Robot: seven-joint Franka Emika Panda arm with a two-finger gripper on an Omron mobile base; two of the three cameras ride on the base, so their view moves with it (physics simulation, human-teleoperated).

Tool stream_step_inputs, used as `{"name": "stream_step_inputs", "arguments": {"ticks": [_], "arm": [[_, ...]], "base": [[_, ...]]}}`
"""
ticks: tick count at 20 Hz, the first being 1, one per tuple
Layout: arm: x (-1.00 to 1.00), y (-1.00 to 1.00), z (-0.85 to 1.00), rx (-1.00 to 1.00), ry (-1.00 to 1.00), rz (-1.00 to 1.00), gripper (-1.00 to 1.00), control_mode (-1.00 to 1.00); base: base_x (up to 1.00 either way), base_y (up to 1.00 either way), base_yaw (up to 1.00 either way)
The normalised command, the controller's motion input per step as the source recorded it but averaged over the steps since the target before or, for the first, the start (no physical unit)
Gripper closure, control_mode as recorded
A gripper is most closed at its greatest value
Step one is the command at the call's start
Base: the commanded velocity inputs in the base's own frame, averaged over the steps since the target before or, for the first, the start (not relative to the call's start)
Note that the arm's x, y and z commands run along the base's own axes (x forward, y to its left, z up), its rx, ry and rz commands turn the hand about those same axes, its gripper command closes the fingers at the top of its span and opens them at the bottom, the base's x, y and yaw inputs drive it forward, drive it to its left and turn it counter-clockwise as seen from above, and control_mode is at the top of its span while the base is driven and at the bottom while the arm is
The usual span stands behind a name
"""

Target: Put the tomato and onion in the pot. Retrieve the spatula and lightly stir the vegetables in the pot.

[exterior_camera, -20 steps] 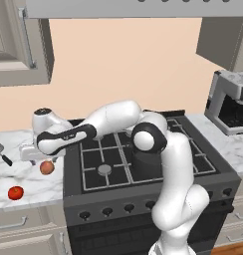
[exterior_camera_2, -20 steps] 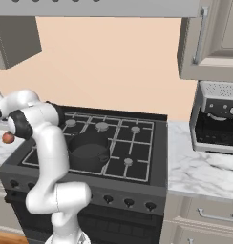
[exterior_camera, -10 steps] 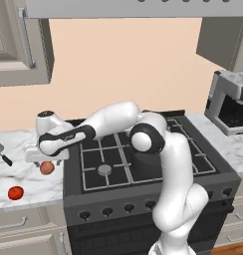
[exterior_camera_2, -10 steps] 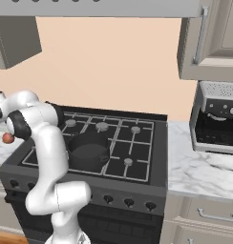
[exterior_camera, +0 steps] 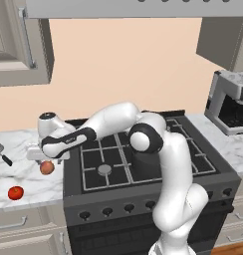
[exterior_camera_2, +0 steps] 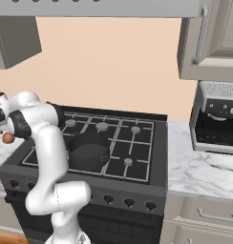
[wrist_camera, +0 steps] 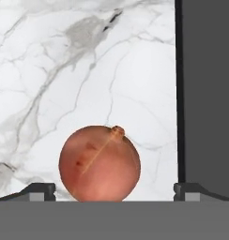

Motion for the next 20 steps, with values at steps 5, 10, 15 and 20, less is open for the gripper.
{"name": "stream_step_inputs", "arguments": {"ticks": [5, 10, 15, 20], "arm": [[0.12, 0.00, -0.03, 0.00, -0.01, -0.04, -1.00, -1.00], [0.00, 0.00, -0.10, 0.00, 0.01, 0.00, -1.00, -1.00], [0.00, 0.00, -0.37, 0.00, 0.00, 0.00, -1.00, -1.00], [0.00, 0.00, -0.18, 0.00, 0.00, 0.00, -1.00, -1.00]], "base": [[0.00, 0.00, 0.00], [0.00, 0.00, 0.00], [0.00, 0.00, 0.00], [0.00, 0.00, 0.00]]}}
